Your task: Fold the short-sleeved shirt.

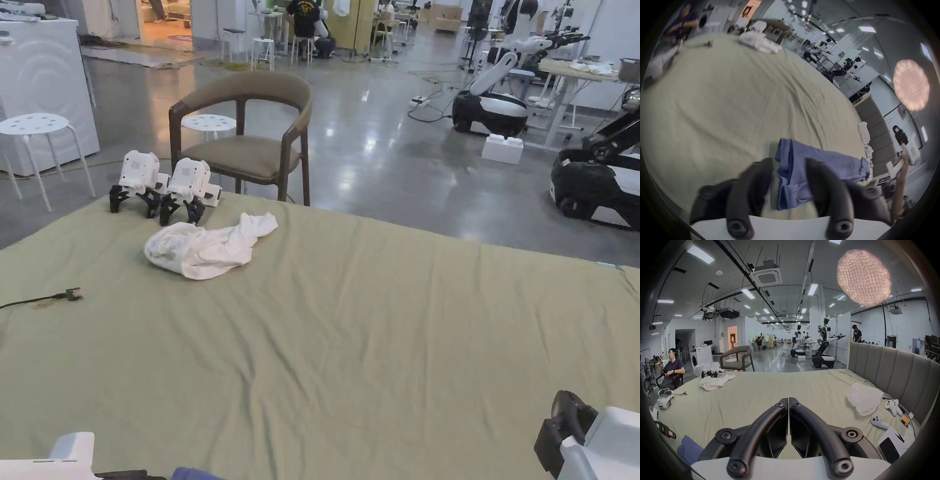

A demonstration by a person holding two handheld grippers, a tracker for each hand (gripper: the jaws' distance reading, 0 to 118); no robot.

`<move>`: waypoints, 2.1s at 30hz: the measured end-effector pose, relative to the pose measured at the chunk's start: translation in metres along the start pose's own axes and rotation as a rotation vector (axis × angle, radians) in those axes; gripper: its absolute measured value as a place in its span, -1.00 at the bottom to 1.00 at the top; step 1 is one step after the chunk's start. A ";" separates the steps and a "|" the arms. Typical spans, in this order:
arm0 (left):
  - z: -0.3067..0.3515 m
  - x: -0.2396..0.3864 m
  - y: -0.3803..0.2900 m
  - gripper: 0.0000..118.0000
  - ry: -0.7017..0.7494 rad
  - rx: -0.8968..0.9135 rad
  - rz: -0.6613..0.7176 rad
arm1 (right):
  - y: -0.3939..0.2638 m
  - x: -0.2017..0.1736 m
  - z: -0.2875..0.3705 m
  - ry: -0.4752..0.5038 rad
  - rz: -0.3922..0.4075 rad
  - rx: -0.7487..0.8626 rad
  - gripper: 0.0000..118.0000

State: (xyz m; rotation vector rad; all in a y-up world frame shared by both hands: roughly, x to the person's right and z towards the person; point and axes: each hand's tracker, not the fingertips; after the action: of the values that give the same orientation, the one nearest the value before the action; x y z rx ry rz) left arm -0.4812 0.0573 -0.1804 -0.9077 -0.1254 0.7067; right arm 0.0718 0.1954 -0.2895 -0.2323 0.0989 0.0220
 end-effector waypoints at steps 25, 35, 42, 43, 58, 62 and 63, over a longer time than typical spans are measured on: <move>-0.038 0.006 -0.018 -0.92 -0.221 -0.056 0.085 | -0.012 0.002 -0.003 0.003 -0.003 -0.096 -1.00; 0.030 0.041 0.013 -0.92 0.033 0.027 0.026 | -0.012 0.012 0.000 0.017 -0.014 -0.088 -1.00; 0.072 0.078 0.006 -0.92 0.204 0.045 -0.090 | -0.014 0.019 0.000 0.031 -0.026 -0.088 -1.00; 0.074 0.087 0.003 -0.92 0.192 0.056 -0.088 | -0.015 0.020 -0.001 0.032 -0.029 -0.090 -1.00; -0.055 0.215 -0.056 -0.92 -0.077 -0.140 -0.155 | -0.024 0.035 0.006 0.039 -0.047 -0.109 -1.00; -0.113 0.225 -0.076 -0.87 0.054 -0.200 -0.162 | -0.032 0.043 0.010 0.028 -0.048 -0.125 -1.00; -0.123 0.225 -0.079 -0.81 0.071 -0.206 -0.155 | -0.033 0.044 0.011 0.026 -0.045 -0.127 -1.00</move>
State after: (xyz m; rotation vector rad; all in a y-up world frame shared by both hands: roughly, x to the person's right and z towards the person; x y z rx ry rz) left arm -0.2207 0.0787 -0.2394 -1.1066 -0.2066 0.5229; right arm 0.1178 0.1663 -0.2757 -0.3618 0.1185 -0.0197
